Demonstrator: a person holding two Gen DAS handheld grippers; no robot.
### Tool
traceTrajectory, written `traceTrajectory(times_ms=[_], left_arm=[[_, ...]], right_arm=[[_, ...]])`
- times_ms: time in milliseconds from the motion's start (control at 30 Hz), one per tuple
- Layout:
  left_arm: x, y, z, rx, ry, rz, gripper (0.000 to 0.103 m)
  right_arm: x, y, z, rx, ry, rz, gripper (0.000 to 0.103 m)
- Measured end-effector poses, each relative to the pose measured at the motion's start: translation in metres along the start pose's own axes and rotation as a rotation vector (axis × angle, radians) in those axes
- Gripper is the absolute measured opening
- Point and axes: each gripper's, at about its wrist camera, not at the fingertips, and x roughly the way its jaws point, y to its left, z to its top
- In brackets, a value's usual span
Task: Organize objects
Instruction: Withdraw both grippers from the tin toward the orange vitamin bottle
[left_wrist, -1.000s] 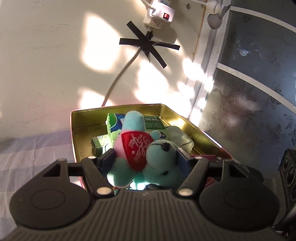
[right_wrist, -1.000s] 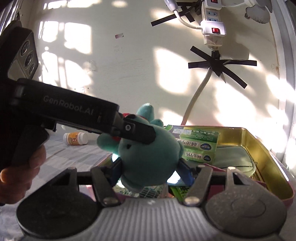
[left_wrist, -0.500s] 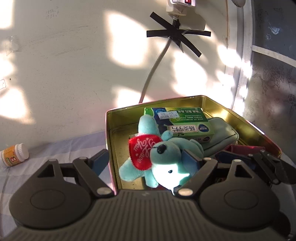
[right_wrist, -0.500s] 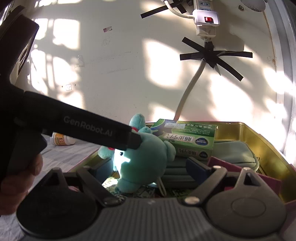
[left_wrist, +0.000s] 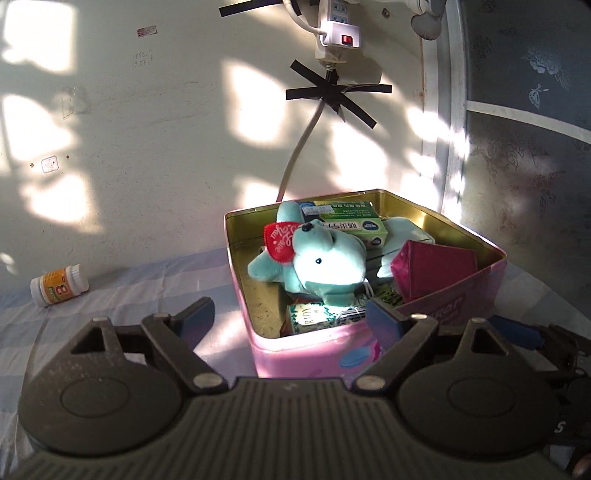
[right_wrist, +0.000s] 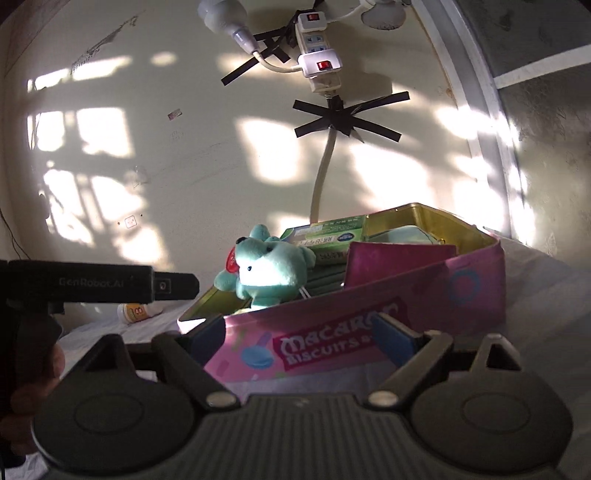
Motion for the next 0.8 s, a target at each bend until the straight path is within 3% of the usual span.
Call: traceTrajectory(times_ms=[200, 800], left_arm=[[-0.011, -0.008, -0.036, 0.035, 0.028, -0.019, 0.092], [0.006, 0.010, -0.096, -0.005, 0.159, 0.011, 0.093]], right_arm=[[-0.018, -0.011, -0.022, 0.077, 0.045, -0.059, 0.086], [-0.012, 0.004, -0.031, -0.002, 0.092, -0.095, 0.085]])
